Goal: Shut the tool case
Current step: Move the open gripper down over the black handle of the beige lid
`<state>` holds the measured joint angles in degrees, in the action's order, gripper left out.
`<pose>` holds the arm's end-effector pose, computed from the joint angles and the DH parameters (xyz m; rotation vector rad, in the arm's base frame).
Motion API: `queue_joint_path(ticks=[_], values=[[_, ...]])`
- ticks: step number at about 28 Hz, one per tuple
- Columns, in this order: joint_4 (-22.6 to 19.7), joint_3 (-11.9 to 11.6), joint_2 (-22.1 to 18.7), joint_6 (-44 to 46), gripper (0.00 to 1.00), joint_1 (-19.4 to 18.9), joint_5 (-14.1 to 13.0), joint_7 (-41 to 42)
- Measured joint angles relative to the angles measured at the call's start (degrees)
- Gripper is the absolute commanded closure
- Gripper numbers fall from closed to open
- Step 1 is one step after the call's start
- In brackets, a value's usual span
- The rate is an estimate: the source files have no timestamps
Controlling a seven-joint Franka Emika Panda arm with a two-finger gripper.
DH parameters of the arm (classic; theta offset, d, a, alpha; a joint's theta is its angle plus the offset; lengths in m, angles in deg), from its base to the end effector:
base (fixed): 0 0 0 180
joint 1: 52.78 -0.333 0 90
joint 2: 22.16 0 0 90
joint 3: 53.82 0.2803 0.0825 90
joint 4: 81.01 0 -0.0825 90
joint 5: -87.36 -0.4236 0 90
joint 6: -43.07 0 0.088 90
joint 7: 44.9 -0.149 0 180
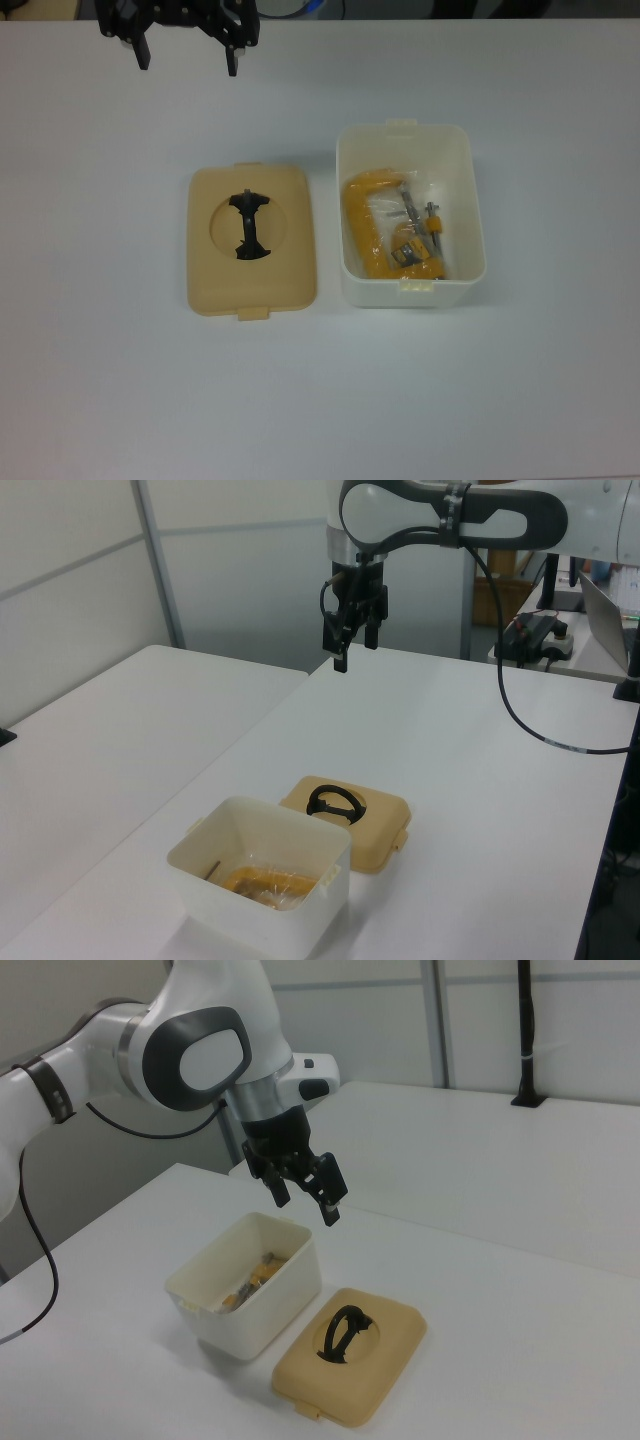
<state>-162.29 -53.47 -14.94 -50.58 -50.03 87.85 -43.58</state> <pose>0.6388 -0.0282 0.5538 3.1276 -0.0294 0.1402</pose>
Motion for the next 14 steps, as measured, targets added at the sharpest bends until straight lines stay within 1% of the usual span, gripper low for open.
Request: queue_joint_path(ticks=[7,14], values=[[-0.6,0.5,0.4,0.1,0.00,-0.2,0.0,0.0],[-0.8,0.6,1.9,0.1,0.00,-0.7,0.0,0.0]])
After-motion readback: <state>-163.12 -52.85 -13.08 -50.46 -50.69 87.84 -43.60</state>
